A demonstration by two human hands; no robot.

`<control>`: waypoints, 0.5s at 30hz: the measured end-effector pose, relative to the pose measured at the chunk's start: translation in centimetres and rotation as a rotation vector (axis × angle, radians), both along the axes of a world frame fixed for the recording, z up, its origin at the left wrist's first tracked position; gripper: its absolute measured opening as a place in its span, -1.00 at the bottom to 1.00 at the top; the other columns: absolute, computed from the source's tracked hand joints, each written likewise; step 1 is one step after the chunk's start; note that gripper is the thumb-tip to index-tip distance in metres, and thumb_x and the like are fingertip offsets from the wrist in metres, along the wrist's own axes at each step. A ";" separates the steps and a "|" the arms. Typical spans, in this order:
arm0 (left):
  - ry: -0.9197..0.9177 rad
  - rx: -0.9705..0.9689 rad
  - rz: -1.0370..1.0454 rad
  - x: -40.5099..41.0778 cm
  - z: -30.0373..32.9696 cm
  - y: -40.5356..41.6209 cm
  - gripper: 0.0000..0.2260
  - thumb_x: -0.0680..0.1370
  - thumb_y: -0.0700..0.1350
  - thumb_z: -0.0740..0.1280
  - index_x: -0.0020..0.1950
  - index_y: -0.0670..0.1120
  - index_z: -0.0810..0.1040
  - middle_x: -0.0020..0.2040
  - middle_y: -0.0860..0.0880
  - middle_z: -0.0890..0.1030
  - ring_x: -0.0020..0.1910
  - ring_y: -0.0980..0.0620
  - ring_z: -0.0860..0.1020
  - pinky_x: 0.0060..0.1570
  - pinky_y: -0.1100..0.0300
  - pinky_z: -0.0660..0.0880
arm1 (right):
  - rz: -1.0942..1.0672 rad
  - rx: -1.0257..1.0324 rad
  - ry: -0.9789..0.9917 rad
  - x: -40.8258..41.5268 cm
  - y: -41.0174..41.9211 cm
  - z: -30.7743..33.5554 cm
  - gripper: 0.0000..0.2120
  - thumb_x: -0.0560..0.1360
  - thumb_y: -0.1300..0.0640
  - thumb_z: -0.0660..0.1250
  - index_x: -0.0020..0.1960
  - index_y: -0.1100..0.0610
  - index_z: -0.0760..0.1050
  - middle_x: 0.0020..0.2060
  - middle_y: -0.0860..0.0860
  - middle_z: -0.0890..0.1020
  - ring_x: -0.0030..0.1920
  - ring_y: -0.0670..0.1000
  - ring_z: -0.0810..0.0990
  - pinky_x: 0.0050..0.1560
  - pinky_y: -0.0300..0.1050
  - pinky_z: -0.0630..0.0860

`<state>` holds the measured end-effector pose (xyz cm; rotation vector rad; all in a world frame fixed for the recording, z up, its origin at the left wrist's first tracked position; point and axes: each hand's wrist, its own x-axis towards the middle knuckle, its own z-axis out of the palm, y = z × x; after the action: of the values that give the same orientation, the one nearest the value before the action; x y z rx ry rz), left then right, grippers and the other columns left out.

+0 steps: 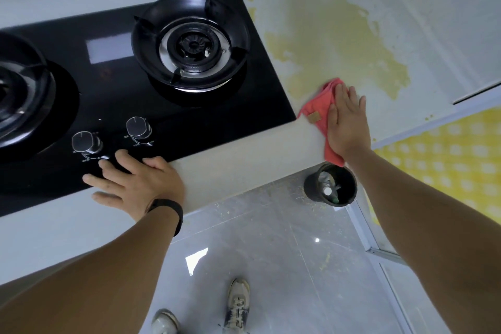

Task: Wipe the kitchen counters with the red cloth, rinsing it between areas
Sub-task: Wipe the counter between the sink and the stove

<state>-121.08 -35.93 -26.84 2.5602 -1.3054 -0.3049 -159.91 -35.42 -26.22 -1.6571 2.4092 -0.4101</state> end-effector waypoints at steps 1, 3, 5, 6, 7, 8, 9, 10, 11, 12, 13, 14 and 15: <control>-0.003 0.000 -0.002 0.0 0.0 0.0 -0.54 0.63 -0.02 0.04 0.50 -0.15 0.23 0.60 -0.30 0.19 0.62 -0.43 -0.04 0.54 -0.42 -0.04 | -0.025 -0.017 -0.021 0.1 -0.1 0.3 -0.43 0.72 0.02 -0.13 0.67 0.25 0.02 0.63 0.21 0.17 0.66 0.18 0.02 0.66 0.07 -0.17; -0.002 0.003 0.005 0.0 0.0 0.0 -0.54 0.62 -0.01 0.04 0.50 -0.15 0.23 0.60 -0.30 0.18 0.62 -0.43 -0.04 0.54 -0.42 -0.05 | -0.078 -0.044 -0.075 0.3 -0.1 0.7 -0.46 0.74 0.04 -0.11 0.67 0.21 0.02 0.64 0.20 0.15 0.65 0.19 0.01 0.66 0.09 -0.12; -0.005 0.009 0.006 0.0 -0.1 0.0 -0.54 0.62 -0.02 0.04 0.50 -0.15 0.23 0.60 -0.30 0.18 0.62 -0.43 -0.04 0.54 -0.42 -0.04 | -0.142 -0.059 -0.131 0.6 0.1 0.8 -0.49 0.76 0.02 -0.09 0.68 0.12 0.04 0.64 0.17 0.16 0.65 0.23 0.03 0.64 0.11 0.00; -0.008 0.011 0.001 0.0 -0.1 -0.1 -0.54 0.62 -0.02 0.04 0.50 -0.15 0.23 0.60 -0.30 0.18 0.62 -0.43 -0.04 0.54 -0.42 -0.05 | -0.177 -0.075 -0.155 0.8 0.2 0.8 -0.49 0.76 -0.01 -0.08 0.68 0.06 0.06 0.62 0.17 0.21 0.63 0.26 0.10 0.61 0.13 0.12; -0.004 0.007 0.000 -0.1 -0.1 -0.1 -0.54 0.62 -0.01 0.03 0.50 -0.15 0.23 0.60 -0.30 0.18 0.62 -0.43 -0.04 0.54 -0.42 -0.05 | -0.219 -0.087 -0.178 0.9 0.2 0.6 -0.50 0.75 -0.04 -0.09 0.67 0.00 0.10 0.58 0.17 0.30 0.58 0.28 0.21 0.54 0.14 0.25; 0.003 0.000 0.006 -0.1 -0.2 0.0 -0.54 0.62 -0.01 0.03 0.50 -0.15 0.23 0.61 -0.30 0.18 0.62 -0.44 -0.04 0.53 -0.43 -0.05 | -0.258 -0.096 -0.199 1.0 0.3 0.7 -0.52 0.75 -0.07 -0.09 0.65 -0.05 0.14 0.51 0.18 0.41 0.50 0.29 0.35 0.43 0.13 0.38; 0.002 -0.006 0.015 -0.1 -0.3 0.0 -0.54 0.62 -0.01 0.03 0.49 -0.15 0.23 0.60 -0.30 0.18 0.62 -0.44 -0.04 0.53 -0.43 -0.05 | -0.284 -0.118 -0.222 1.2 0.4 0.8 -0.53 0.74 -0.09 -0.09 0.63 -0.07 0.19 0.43 0.19 0.49 0.38 0.29 0.48 0.30 0.11 0.46; -0.013 -0.008 0.019 0.2 -0.3 0.0 -0.54 0.62 -0.01 0.03 0.49 -0.16 0.23 0.60 -0.31 0.18 0.62 -0.44 -0.04 0.53 -0.43 -0.05 | -0.298 -0.151 -0.246 1.6 0.4 0.9 -0.53 0.73 -0.10 -0.08 0.60 -0.07 0.25 0.34 0.20 0.56 0.26 0.29 0.57 0.17 0.07 0.49; -0.025 -0.007 0.005 0.2 -0.3 -0.1 -0.54 0.61 -0.01 0.02 0.49 -0.15 0.23 0.60 -0.32 0.18 0.62 -0.45 -0.04 0.53 -0.44 -0.05 | -0.301 -0.206 -0.256 1.7 0.6 0.9 -0.55 0.73 -0.09 -0.06 0.57 -0.04 0.30 0.25 0.20 0.62 0.15 0.27 0.61 0.04 -0.01 0.48; -0.023 -0.005 -0.002 0.1 -0.5 -0.1 -0.53 0.61 -0.01 0.02 0.49 -0.15 0.23 0.60 -0.32 0.18 0.61 -0.45 -0.04 0.53 -0.44 -0.04 | -0.306 -0.256 -0.259 1.7 0.9 1.0 -0.57 0.74 -0.06 -0.03 0.55 0.00 0.34 0.18 0.19 0.66 0.08 0.24 0.63 -0.07 -0.09 0.39; -0.024 -0.005 0.003 0.1 -0.5 -0.1 -0.53 0.61 -0.01 0.02 0.49 -0.14 0.22 0.60 -0.32 0.18 0.62 -0.45 -0.04 0.53 -0.44 -0.05 | -0.324 -0.290 -0.269 2.0 0.9 1.3 -0.59 0.75 -0.01 0.00 0.52 0.05 0.37 0.11 0.16 0.68 0.01 0.20 0.63 -0.13 -0.15 0.31; -0.033 -0.001 0.011 0.0 -0.5 -0.1 -0.53 0.61 -0.01 0.02 0.50 -0.14 0.22 0.60 -0.32 0.17 0.62 -0.45 -0.04 0.53 -0.44 -0.05 | -0.371 -0.323 -0.296 2.4 0.8 1.7 -0.61 0.76 0.04 0.02 0.50 0.10 0.40 0.05 0.11 0.67 -0.05 0.15 0.60 -0.16 -0.19 0.28; -0.044 0.004 0.017 -0.1 -0.4 -0.1 -0.52 0.61 -0.01 0.02 0.51 -0.14 0.22 0.60 -0.31 0.17 0.62 -0.45 -0.05 0.53 -0.43 -0.06 | -0.432 -0.367 -0.341 2.8 0.7 2.0 -0.63 0.76 0.07 0.03 0.47 0.13 0.43 0.02 0.05 0.64 -0.07 0.08 0.55 -0.17 -0.20 0.28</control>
<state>-121.18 -36.04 -27.25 2.5940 -1.2992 -0.2503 -157.07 -34.73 -24.23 -1.0377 2.5082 -1.1584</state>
